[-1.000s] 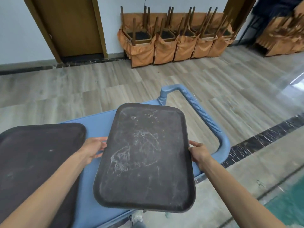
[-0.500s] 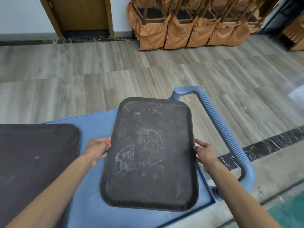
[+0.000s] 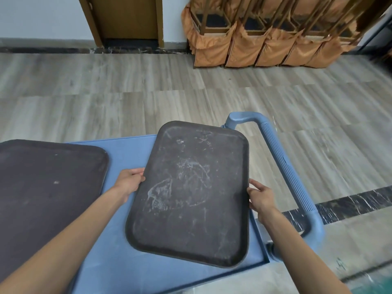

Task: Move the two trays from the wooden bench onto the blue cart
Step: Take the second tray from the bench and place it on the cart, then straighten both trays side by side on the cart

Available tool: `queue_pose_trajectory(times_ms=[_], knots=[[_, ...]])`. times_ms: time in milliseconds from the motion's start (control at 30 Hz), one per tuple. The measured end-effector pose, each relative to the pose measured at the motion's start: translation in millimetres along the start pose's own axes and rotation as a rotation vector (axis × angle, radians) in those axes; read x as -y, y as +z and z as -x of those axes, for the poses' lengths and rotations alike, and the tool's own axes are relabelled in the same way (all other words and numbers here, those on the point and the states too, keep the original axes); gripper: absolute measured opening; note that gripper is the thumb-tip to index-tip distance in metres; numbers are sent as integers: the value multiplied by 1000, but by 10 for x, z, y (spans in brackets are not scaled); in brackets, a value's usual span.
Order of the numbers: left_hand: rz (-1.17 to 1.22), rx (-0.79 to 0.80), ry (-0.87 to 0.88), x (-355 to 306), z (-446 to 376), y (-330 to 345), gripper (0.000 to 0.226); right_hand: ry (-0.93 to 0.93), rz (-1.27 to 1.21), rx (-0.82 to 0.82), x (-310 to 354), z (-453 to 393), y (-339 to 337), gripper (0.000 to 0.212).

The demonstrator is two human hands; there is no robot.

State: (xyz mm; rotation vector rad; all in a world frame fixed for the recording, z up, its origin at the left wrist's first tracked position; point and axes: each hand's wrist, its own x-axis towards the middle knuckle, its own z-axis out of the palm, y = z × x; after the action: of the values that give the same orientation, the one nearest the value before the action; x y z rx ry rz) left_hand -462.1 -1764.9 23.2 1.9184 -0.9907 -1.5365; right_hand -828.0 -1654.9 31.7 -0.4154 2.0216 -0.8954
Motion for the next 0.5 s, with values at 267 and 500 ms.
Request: queue_pose_trajectory(times_ms=[267,500], knots=[[-283,-46,209,83,698,-455,42,-447,525,-65,48,334,-93,49],[-558,-219,425,488,1235,-1017,46,-778,688,102,100,796,480,50]])
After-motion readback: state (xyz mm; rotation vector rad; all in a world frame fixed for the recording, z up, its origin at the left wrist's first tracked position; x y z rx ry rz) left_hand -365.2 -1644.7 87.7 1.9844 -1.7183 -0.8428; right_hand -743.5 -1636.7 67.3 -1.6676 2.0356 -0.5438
